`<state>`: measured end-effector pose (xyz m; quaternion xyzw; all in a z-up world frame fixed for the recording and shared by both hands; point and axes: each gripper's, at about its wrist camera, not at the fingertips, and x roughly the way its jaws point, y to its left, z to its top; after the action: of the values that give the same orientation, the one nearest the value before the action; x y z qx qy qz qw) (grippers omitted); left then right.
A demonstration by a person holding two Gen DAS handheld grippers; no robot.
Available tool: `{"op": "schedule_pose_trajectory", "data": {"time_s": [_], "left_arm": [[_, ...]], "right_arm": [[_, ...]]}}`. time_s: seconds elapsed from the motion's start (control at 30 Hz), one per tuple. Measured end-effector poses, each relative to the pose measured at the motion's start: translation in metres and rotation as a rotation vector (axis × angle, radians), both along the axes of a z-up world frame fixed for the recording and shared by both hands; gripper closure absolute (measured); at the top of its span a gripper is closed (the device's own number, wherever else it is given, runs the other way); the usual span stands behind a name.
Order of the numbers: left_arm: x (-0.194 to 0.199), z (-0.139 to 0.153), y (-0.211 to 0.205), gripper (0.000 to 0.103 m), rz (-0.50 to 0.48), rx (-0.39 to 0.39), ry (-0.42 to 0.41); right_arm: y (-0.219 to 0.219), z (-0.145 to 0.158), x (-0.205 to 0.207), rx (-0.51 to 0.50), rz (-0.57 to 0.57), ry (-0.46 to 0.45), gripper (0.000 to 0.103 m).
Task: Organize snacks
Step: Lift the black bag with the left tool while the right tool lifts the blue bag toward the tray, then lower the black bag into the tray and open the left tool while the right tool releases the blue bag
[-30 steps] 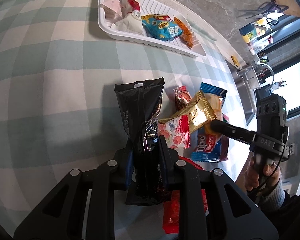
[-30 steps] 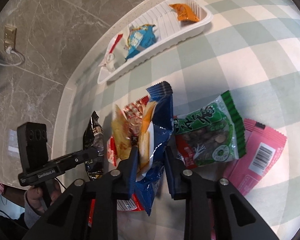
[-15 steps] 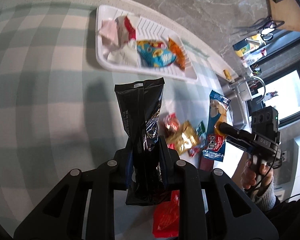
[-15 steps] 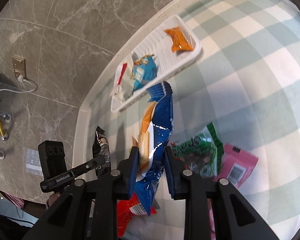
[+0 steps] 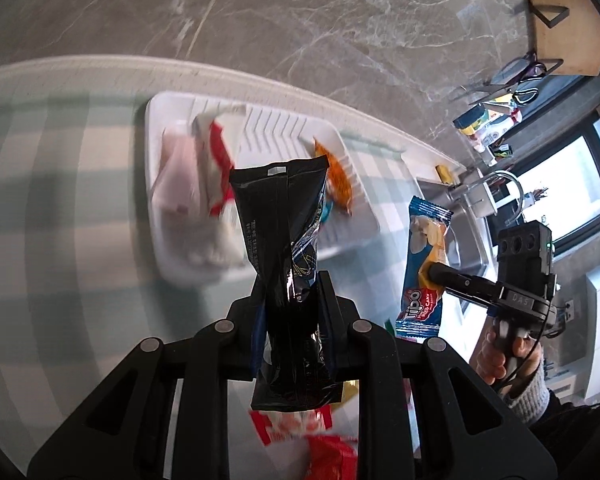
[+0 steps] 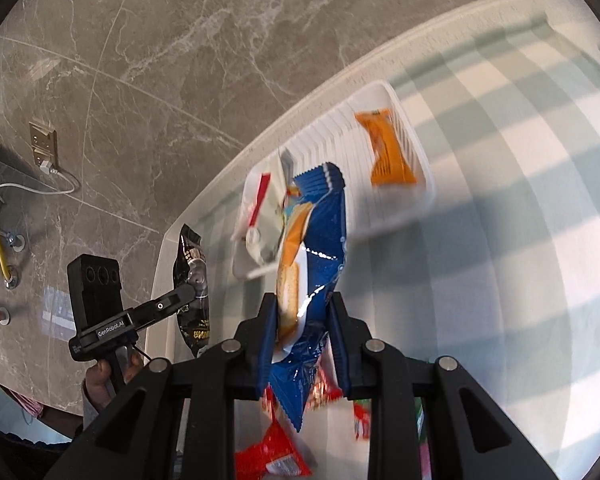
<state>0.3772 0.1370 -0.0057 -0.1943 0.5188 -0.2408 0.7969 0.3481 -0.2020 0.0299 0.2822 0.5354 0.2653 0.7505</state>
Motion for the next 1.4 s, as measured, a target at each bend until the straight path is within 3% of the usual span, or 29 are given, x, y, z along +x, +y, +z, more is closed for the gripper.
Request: {"op": "schedule_pose_trajectory", "data": {"time_s": [0.3,0.67,0.87,1.07,1.4], "left_arm": [[0.059,0.001,-0.013,0.083,-0.021,0.023,0.003],[0.111,-0.019,-0.034,0.083,-0.039,0.060,0.015],[0.131,-0.029,-0.044,0.083,-0.046,0.121,0.003],[0.139,-0.038,-0.053,0.081,-0.035,0.208,-0.011],[0.126,-0.025,-0.057,0.081,-0.028,0.242,-0.089]], "right_arm": [[0.013,-0.003,0.054,-0.036,0.034,-0.035,0.076],[0.031,-0.020,0.108,-0.102,0.087,-0.031,0.076],[0.039,-0.032,0.125,-0.149,0.104,-0.023,0.076],[0.050,-0.039,0.138,-0.222,0.116,-0.039,0.074],[0.054,-0.025,0.131,-0.283,0.104,-0.090,0.063]]}}
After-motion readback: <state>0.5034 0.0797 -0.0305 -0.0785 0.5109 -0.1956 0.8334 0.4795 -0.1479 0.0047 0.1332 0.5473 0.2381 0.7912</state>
